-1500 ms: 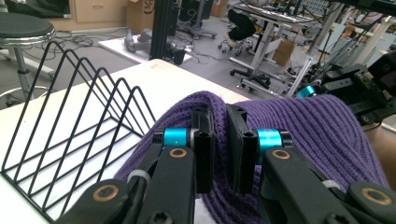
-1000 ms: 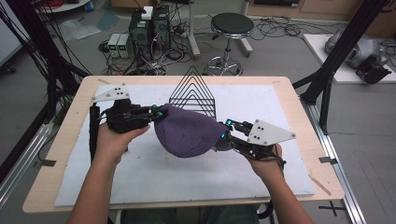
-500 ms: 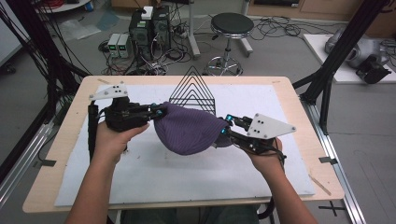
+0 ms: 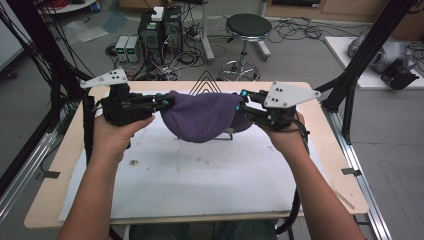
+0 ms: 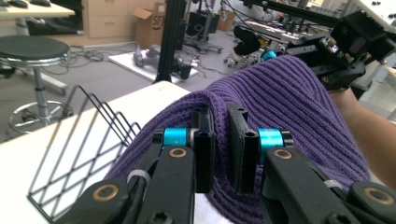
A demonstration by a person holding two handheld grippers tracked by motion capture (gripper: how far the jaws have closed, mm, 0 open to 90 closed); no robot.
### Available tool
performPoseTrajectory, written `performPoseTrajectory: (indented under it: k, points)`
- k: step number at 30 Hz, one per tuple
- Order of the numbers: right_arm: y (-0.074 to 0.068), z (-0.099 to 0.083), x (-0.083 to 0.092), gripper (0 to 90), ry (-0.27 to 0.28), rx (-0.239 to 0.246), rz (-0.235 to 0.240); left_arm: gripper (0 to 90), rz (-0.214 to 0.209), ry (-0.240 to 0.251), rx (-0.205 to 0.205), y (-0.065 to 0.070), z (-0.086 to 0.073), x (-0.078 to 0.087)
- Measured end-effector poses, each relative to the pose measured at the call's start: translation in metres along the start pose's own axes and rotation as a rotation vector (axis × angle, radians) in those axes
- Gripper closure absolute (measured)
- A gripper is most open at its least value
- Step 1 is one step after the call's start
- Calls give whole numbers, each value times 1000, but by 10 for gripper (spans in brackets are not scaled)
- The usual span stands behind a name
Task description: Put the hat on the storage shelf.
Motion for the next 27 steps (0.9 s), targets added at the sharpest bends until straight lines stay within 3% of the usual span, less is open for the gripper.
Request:
performPoseTrajectory:
  k: [10, 13, 27]
  points:
    - [37, 21, -24, 815, -32, 31, -9, 815, 30, 27, -10, -15, 31, -5]
    - [42, 22, -27, 814, -40, 26, -9, 815, 41, 31, -16, -19, 38, -5]
    - [69, 21, -51, 814, -60, 19, -29, 816, 57, 46, -17, -39, 49, -11]
Point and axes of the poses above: each handheld gripper's, and its own axes: x roughly backward along the jaws, z roughly out of its top, y roughly to its right, the point moved 9 cm from there along -x, roughly forward along the jaws, and after that the axes turned 3 degrees about -z, right-handed, at the moved point
